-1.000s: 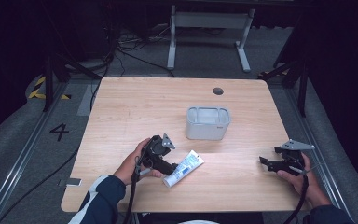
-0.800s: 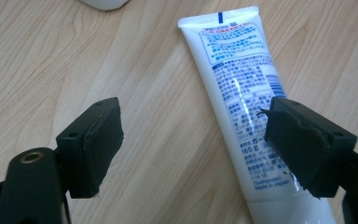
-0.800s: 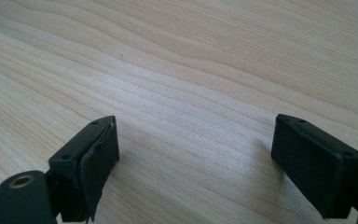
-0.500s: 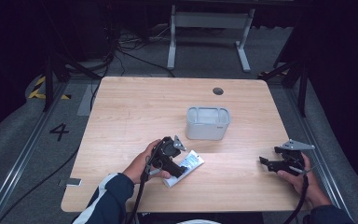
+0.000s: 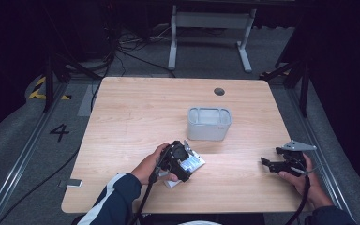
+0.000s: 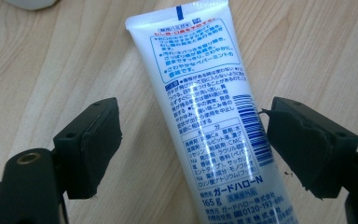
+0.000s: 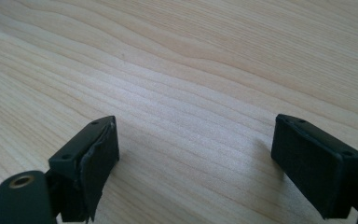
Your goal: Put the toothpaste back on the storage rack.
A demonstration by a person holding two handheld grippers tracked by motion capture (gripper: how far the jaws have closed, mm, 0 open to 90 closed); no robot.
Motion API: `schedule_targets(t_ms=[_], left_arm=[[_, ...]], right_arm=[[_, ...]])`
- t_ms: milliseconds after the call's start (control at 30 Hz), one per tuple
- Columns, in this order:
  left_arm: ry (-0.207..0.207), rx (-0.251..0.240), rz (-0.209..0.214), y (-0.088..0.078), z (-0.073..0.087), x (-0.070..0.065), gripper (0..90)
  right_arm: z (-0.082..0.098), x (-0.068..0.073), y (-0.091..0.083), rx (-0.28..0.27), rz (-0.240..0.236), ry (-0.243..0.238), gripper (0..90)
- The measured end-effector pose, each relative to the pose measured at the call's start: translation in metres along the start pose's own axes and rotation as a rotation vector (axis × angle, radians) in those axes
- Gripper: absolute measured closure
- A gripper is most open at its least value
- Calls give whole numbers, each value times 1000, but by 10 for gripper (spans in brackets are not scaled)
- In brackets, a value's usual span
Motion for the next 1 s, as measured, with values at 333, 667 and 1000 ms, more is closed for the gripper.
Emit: schedule_targets(t_ms=[333, 667, 1000], left_arm=[[-5, 69, 11, 8, -9, 2, 187], [-14, 131, 16, 10, -17, 2, 185], [-5, 239, 8, 8, -31, 0, 227]], right_arm=[[0, 0, 0, 0, -2, -2, 152], [0, 0, 0, 0, -4, -3, 152], [0, 0, 0, 0, -3, -3, 152]])
Point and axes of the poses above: each handheld gripper's, and its own axes: y roughly forward along the jaws, z roughly out of its underside, x roughly to its left, the point moved 2 cm from there along y, roughly forward along the jaws, and after that the axes turned 15 degrees about x, right-handed, at the moved point
